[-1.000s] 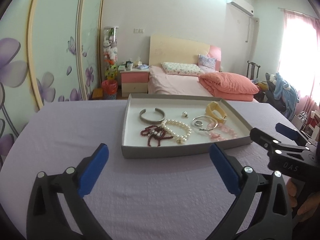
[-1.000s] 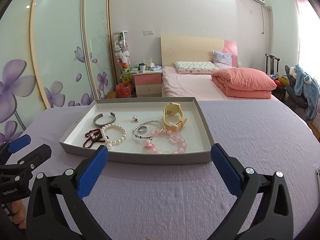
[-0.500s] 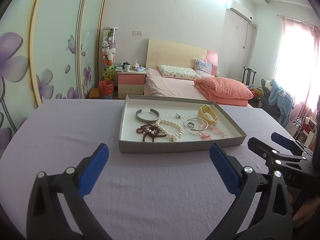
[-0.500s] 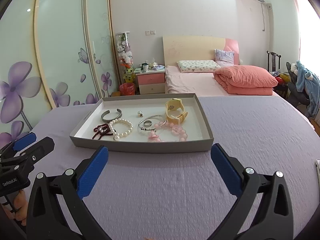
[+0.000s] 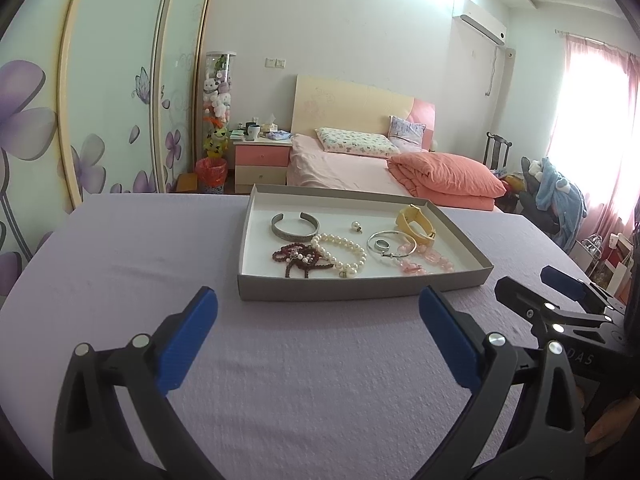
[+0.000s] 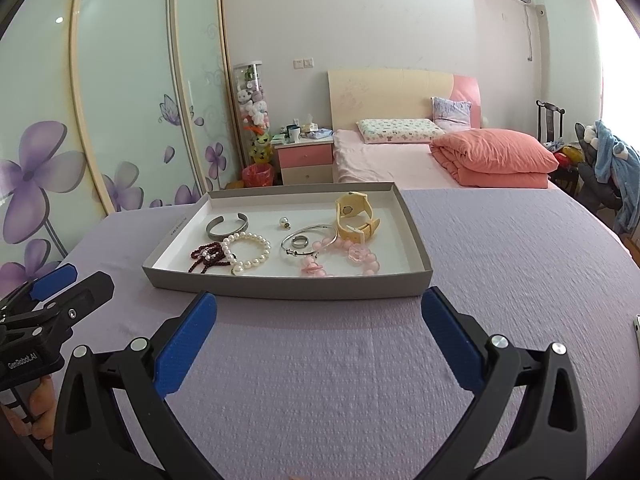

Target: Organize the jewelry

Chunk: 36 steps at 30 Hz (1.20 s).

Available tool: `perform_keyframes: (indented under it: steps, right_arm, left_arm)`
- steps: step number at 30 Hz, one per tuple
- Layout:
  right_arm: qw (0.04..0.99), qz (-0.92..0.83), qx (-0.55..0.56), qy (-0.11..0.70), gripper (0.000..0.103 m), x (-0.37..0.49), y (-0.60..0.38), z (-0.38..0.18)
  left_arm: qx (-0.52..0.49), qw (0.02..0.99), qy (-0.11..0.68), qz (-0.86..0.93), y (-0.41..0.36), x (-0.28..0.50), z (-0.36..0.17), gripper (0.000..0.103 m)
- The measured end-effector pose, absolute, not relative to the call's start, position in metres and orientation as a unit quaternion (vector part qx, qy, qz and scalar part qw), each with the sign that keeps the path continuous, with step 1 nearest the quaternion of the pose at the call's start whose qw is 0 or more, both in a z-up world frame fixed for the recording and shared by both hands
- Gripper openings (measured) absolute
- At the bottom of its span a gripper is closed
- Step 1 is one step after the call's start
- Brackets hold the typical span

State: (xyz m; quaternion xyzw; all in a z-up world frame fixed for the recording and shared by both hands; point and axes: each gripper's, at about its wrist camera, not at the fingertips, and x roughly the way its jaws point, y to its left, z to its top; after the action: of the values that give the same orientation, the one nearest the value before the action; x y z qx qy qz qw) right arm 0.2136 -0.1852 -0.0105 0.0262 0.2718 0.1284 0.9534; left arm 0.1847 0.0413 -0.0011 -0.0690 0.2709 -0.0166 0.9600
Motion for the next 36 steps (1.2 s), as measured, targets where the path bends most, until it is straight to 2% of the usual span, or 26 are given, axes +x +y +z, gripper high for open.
perform_keyframes:
  steps: [36]
  right_arm:
    - [0.953, 0.133, 0.028, 0.270, 0.102, 0.2116, -0.1836, -0.0082]
  left_arm:
    - [-0.070, 0.960, 0.272, -0.022, 0.0365, 0.1838, -0.0012, 0.101]
